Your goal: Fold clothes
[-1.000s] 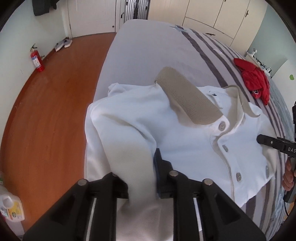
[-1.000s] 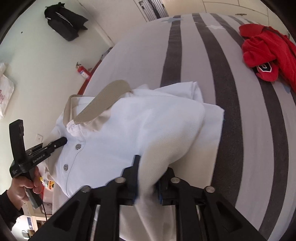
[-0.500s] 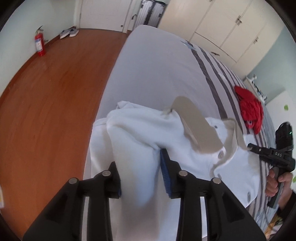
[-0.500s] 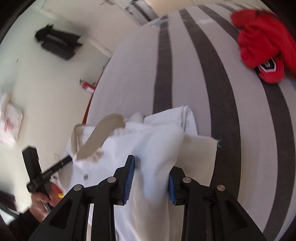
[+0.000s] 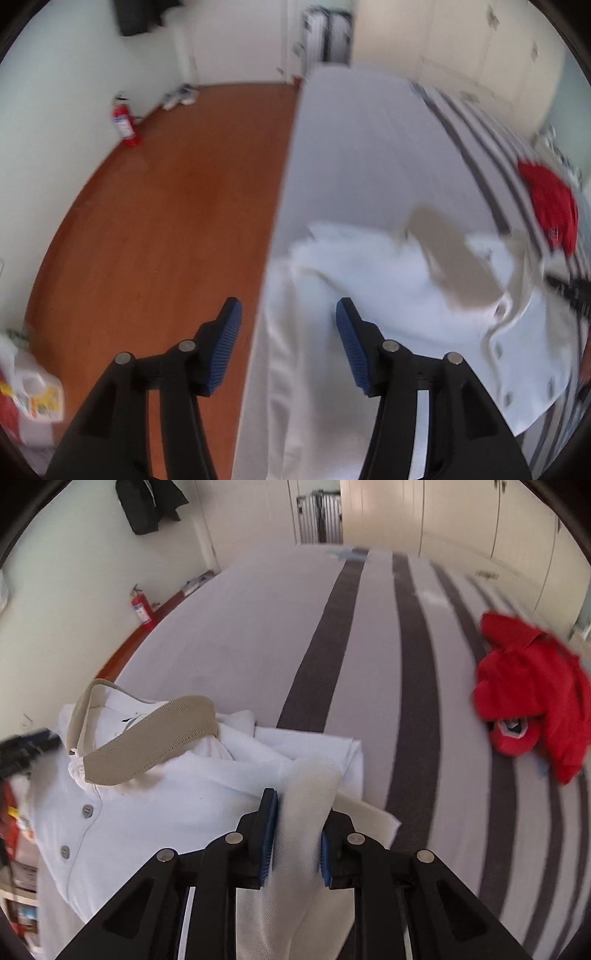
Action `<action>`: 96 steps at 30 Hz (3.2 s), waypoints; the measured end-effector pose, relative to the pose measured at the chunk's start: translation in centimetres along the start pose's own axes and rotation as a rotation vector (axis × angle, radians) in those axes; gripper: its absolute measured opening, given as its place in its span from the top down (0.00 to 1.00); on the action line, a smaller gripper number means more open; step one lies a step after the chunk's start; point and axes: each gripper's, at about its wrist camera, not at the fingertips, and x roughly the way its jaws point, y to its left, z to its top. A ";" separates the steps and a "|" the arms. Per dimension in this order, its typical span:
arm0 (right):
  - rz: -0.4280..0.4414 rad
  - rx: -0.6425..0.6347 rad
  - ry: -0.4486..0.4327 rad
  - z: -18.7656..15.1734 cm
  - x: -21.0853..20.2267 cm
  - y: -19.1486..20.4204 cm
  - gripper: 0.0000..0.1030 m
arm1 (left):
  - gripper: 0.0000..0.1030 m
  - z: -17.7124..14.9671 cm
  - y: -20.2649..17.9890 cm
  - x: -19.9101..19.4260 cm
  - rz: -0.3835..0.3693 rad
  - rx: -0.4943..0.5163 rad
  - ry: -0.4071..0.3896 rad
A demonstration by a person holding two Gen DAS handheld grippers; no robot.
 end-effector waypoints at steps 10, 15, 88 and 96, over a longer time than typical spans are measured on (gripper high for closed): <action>-0.125 0.015 -0.150 0.2 -3.8 2.9 0.83 | 0.89 1.8 -5.4 2.9 -0.103 0.144 -0.019; -0.199 0.057 -0.120 0.8 -2.9 1.8 0.83 | 0.89 1.0 -4.2 6.0 -0.099 0.103 0.019; 0.027 0.081 -0.183 -11.7 -4.8 2.1 0.86 | 0.89 -10.5 2.1 -0.1 -0.231 -0.035 -0.037; -0.034 0.147 -0.229 -8.4 -6.0 -1.1 0.82 | 0.89 -5.8 0.2 -1.1 -0.222 0.058 -0.120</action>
